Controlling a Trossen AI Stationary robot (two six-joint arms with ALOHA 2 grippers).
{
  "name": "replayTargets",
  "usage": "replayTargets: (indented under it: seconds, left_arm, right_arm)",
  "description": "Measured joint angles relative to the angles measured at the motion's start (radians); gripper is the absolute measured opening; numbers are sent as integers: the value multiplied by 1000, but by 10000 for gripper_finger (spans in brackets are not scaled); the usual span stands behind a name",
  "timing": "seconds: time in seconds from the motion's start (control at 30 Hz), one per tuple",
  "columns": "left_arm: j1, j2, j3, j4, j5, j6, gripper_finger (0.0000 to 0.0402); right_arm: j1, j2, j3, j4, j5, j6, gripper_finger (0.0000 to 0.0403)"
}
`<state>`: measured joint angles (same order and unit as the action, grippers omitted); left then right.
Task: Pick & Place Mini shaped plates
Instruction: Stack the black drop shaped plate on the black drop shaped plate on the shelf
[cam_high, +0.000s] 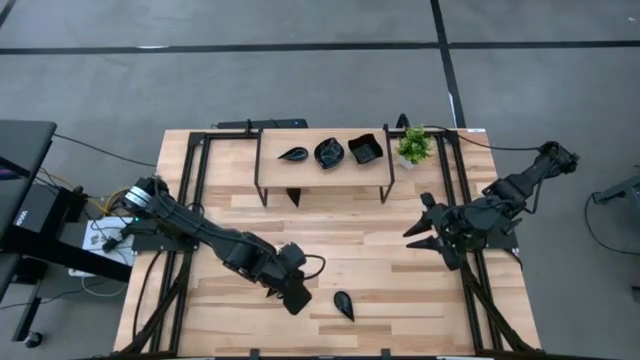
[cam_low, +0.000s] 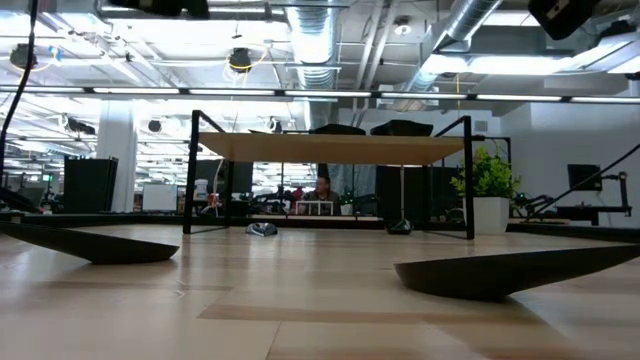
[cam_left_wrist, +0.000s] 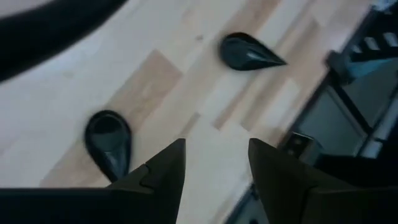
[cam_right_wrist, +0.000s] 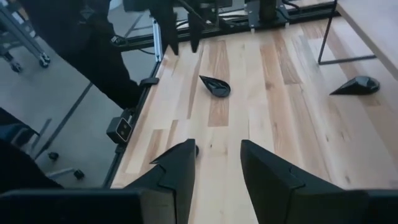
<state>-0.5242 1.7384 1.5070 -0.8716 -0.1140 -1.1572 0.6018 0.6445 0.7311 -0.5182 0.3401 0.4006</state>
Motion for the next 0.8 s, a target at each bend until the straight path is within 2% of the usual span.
replayTargets:
  seconds: [0.37, 0.8]
  left_arm:
    - [-27, 1, -115, 9, -9, -103, 182]
    - [-89, 1, -231, 46, 0, -177, 262]
  right_arm:
    - [0, 52, 0, 2, 0, 125, 124]
    - [-2, 125, 0, 2, 0, 143, 124]
